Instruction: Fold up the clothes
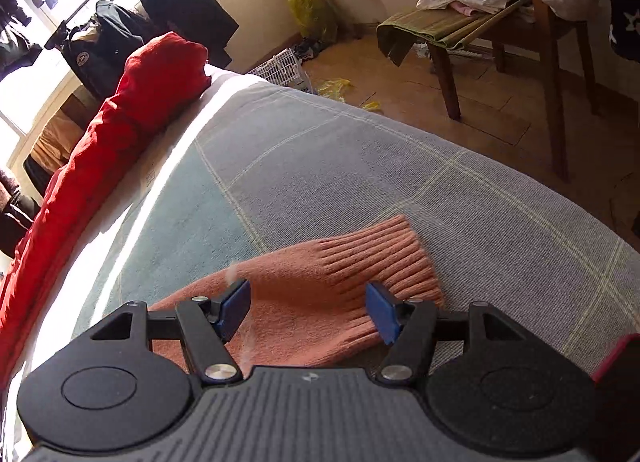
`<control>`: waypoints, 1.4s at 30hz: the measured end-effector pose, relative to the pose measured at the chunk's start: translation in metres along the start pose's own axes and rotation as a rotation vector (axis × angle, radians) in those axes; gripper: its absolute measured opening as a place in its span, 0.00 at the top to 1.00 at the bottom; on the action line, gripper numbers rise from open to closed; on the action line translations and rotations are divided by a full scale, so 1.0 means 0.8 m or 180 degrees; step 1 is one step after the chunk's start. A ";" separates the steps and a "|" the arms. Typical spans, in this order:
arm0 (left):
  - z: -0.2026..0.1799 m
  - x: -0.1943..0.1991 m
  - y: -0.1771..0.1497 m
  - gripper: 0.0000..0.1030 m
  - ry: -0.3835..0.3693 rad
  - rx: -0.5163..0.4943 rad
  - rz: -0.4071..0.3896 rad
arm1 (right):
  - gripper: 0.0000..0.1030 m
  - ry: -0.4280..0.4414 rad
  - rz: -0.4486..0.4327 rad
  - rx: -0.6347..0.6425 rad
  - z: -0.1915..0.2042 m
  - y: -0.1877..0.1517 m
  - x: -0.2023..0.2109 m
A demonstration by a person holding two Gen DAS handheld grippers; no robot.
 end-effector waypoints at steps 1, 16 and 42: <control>0.000 0.000 0.000 0.00 0.0002 -0.0001 0.0007 | 0.31 -0.0055 -0.0036 0.0044 0.003 0.004 0.003; 0.002 -0.002 0.004 0.01 -0.0029 -0.0031 0.0037 | 0.22 -0.0382 0.0073 0.0594 0.048 -0.017 -0.042; 0.037 -0.012 0.019 0.01 -0.0305 0.0070 -0.0123 | 0.13 0.0262 0.1175 0.2140 0.448 -0.213 -0.231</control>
Point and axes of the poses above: each gripper's, at about its wrist camera, not at the fingertips, and x roughly against the way its jaws point, z to its left, y to its top, the point moved 9 cm from there along -x, roughly the way its jaws point, and after that the axes turned 11 degrees about y, right-handed, at the moved point
